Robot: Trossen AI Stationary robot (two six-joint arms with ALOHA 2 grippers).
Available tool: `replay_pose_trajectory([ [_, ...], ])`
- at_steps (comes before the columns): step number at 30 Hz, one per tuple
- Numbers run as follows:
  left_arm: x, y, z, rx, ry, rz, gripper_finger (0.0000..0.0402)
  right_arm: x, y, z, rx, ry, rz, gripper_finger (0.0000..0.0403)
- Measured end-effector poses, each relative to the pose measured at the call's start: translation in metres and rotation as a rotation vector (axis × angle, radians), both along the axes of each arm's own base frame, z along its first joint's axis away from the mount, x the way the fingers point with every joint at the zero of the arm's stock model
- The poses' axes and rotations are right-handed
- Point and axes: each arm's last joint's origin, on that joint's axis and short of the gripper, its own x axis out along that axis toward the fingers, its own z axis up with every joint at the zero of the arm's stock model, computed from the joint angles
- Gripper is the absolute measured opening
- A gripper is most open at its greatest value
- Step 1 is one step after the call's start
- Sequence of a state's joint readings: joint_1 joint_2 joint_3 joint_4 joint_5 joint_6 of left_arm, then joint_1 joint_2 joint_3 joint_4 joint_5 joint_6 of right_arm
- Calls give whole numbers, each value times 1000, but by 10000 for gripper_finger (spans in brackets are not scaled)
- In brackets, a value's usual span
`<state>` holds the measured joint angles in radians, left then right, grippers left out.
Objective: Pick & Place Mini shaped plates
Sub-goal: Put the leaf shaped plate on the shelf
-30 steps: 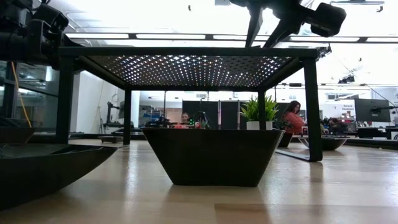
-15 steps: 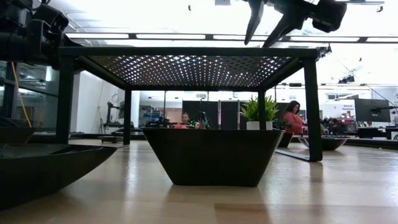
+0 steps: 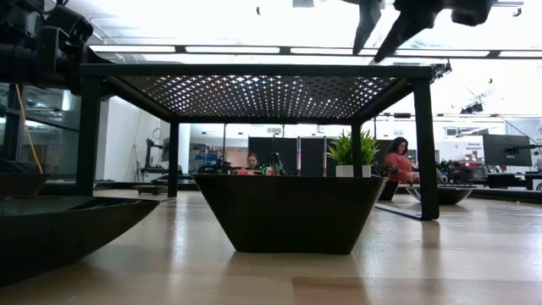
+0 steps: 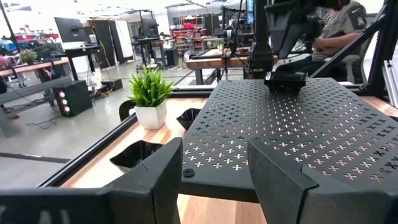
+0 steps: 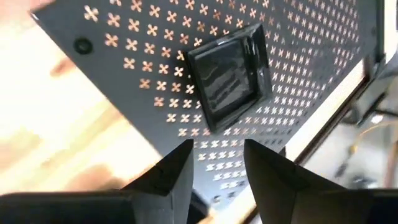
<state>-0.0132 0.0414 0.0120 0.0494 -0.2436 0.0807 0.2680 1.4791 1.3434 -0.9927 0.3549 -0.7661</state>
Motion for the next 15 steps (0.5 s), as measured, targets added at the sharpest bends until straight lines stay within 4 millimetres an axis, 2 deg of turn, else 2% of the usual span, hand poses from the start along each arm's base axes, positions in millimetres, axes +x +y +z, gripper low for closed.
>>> replay_pose_trajectory([
  [7, 0, 0, 0, 0, 0, 0, 176, -16, -4, 7, 172, 19, -192, 135],
  [15, 0, 0, 0, 0, 0, 0, 176, -22, -19, 7, 393, 5, -627, 135],
])
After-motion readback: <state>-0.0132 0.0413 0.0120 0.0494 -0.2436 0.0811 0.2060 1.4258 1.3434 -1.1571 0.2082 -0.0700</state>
